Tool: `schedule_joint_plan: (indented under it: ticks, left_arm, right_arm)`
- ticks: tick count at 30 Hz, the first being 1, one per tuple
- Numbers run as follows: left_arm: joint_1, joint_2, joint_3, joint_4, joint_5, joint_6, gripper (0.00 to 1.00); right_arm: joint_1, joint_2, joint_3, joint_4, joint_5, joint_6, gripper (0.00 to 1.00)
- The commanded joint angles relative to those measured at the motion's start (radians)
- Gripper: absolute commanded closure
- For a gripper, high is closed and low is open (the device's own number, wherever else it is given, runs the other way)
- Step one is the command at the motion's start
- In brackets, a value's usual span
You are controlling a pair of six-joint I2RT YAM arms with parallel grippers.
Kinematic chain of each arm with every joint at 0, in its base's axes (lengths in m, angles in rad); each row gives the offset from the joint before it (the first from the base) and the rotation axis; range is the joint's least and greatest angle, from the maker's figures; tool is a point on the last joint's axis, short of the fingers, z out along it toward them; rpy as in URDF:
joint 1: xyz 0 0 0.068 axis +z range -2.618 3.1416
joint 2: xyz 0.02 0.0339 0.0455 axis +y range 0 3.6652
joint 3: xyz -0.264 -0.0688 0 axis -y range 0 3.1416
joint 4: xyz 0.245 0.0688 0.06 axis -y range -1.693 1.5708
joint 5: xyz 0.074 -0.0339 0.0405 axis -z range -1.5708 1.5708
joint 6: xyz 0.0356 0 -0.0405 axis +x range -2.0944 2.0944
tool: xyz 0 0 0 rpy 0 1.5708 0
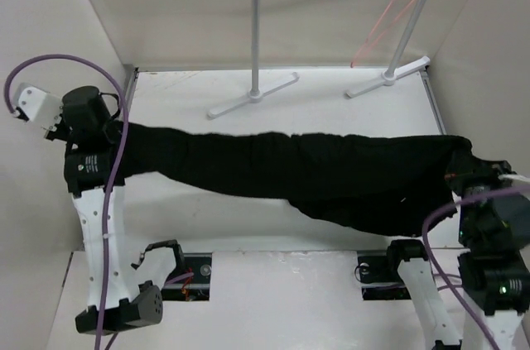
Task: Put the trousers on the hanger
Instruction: Flatten out the trousers at the center of the board.
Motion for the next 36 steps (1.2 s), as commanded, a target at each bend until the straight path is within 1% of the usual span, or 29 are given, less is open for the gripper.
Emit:
schedule_joint_plan:
  ticks: [1, 3, 5, 7, 9, 10, 13, 16, 18, 19, 20, 21, 22, 23, 24, 25, 26, 27, 28, 29, 30, 31, 32, 34, 35, 36]
  left_arm:
    - [-0.006, 0.059, -0.105, -0.014, -0.065, 0.039, 0.96]
    - [-0.004, 0.097, -0.153, 0.024, -0.044, 0.028, 0.96]
    - [-0.007, 0.152, -0.164, 0.069, -0.001, 0.011, 0.96]
    - [-0.007, 0.223, -0.144, 0.119, 0.010, 0.007, 0.96]
    - [-0.007, 0.313, -0.095, 0.173, 0.028, 0.007, 0.96]
    - [-0.007, 0.365, -0.064, 0.202, 0.033, 0.007, 0.96]
    - [-0.016, 0.554, 0.057, 0.275, 0.057, 0.013, 0.96]
    - [-0.018, 0.758, 0.207, 0.298, 0.090, 0.016, 0.96]
    - [-0.018, 0.888, 0.311, 0.314, 0.145, 0.004, 0.91]
    - [-0.018, 0.927, 0.347, 0.328, 0.193, 0.001, 0.83]
    - [-0.029, 0.946, 0.367, 0.345, 0.247, -0.001, 0.68]
    - [-0.045, 0.941, 0.364, 0.365, 0.295, 0.005, 0.50]
    - [-0.062, 0.912, 0.334, 0.379, 0.320, 0.007, 0.36]
    - [-0.082, 0.865, 0.282, 0.391, 0.324, 0.010, 0.28]
    - [-0.105, 0.804, 0.216, 0.396, 0.327, 0.010, 0.26]
    - [-0.122, 0.750, 0.156, 0.396, 0.327, 0.008, 0.25]
    - [-0.160, 0.657, 0.054, 0.394, 0.323, 0.008, 0.25]
    - [-0.190, 0.595, -0.016, 0.388, 0.321, 0.004, 0.29]
    - [-0.231, 0.518, -0.101, 0.382, 0.329, -0.003, 0.39]
    - [-0.304, 0.427, -0.209, 0.364, 0.343, -0.022, 0.50]
    - [-0.382, 0.371, -0.281, 0.350, 0.356, -0.045, 0.56]
    - [-0.473, 0.340, -0.341, 0.330, 0.378, -0.067, 0.61]
    - [-0.568, 0.329, -0.386, 0.307, 0.393, -0.097, 0.64]
    - [-0.737, 0.355, -0.449, 0.292, 0.412, -0.172, 0.65]
    - [-0.798, 0.376, -0.472, 0.298, 0.413, -0.224, 0.65]
    - [-0.846, 0.405, -0.484, 0.313, 0.415, -0.268, 0.65]
  right_arm:
    - [0.005, 0.150, -0.069, 0.064, 0.014, -0.020, 0.96]
    - [-0.007, 0.270, -0.105, 0.191, -0.032, -0.027, 0.96]
    - [-0.061, 0.395, -0.132, 0.343, -0.070, -0.031, 0.96]
    - [-0.116, 0.524, -0.136, 0.481, -0.124, -0.045, 0.97]
    - [-0.168, 0.644, -0.113, 0.562, -0.156, -0.048, 0.97]
    - [-0.194, 0.740, -0.079, 0.579, -0.177, -0.033, 0.97]
    - [-0.242, 0.941, -0.004, 0.615, -0.222, 0.032, 0.97]
    - [-0.256, 1.179, 0.134, 0.639, -0.256, 0.088, 0.97]
    - [-0.254, 1.291, 0.235, 0.624, -0.282, 0.090, 0.97]
    - [-0.254, 1.340, 0.287, 0.607, -0.280, 0.084, 0.94]
    - [-0.248, 1.373, 0.335, 0.587, -0.274, 0.079, 0.86]
    - [-0.248, 1.388, 0.361, 0.575, -0.267, 0.075, 0.75]
    - [-0.239, 1.391, 0.381, 0.560, -0.251, 0.069, 0.60]
    - [-0.228, 1.375, 0.384, 0.543, -0.239, 0.063, 0.46]
    - [-0.222, 1.341, 0.374, 0.531, -0.224, 0.050, 0.36]
    - [-0.208, 1.300, 0.349, 0.520, -0.204, 0.035, 0.30]
    - [-0.188, 1.249, 0.311, 0.514, -0.187, 0.029, 0.27]
    - [-0.165, 1.190, 0.259, 0.520, -0.175, 0.015, 0.25]
    - [-0.133, 1.136, 0.206, 0.521, -0.156, 0.004, 0.24]
    - [-0.101, 1.090, 0.153, 0.518, -0.138, -0.006, 0.24]
    - [-0.069, 1.047, 0.101, 0.511, -0.118, -0.016, 0.27]
    - [-0.040, 1.001, 0.037, 0.511, -0.101, -0.017, 0.36]
    - [-0.010, 0.956, -0.029, 0.520, -0.095, -0.013, 0.50]
    - [0.031, 0.873, -0.140, 0.511, -0.092, 0.018, 0.82]
    - [0.048, 0.827, -0.189, 0.503, -0.099, 0.033, 0.89]
    - [0.063, 0.783, -0.227, 0.494, -0.107, 0.042, 0.91]
